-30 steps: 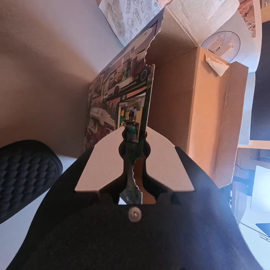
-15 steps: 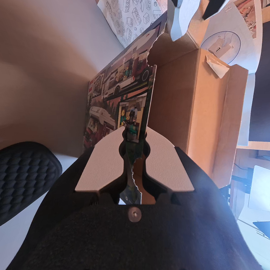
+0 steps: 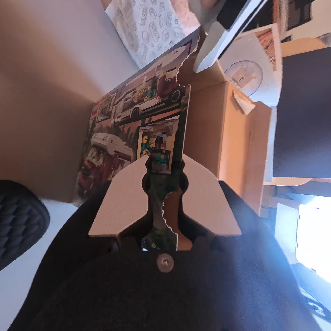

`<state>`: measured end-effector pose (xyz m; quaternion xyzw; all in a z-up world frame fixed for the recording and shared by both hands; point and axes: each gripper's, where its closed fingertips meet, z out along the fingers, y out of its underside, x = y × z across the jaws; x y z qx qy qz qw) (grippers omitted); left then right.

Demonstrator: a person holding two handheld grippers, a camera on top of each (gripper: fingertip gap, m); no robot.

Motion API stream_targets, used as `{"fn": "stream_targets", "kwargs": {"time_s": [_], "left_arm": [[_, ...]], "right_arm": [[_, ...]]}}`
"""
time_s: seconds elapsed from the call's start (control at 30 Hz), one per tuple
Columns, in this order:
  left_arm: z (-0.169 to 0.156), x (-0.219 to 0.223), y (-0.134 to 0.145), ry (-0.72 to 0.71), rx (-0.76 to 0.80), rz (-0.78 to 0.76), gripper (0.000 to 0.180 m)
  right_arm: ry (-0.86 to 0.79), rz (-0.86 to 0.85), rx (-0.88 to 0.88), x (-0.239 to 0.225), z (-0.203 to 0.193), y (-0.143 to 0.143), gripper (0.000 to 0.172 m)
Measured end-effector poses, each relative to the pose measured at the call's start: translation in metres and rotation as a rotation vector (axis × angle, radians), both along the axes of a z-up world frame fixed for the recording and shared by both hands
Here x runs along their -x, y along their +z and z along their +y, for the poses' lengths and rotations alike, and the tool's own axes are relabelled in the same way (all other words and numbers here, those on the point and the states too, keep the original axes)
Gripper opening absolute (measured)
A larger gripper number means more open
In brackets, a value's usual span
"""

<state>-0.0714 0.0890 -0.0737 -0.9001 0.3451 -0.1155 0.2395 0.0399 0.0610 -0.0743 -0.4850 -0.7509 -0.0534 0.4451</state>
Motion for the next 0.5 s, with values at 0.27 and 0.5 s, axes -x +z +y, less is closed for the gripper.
{"fn": "stream_targets", "kwargs": {"time_s": [0.27,0.5], "left_arm": [[-0.004,0.015,0.000,0.087,-0.035,0.030,0.011],[-0.011,-0.003,0.003,0.060,-0.085,-0.052,0.015]], "right_arm": [[-0.178,0.268,0.011,-0.050,0.009,0.038,0.066],[-0.362,0.349,0.080,-0.075,0.024,0.002,0.070]]}}
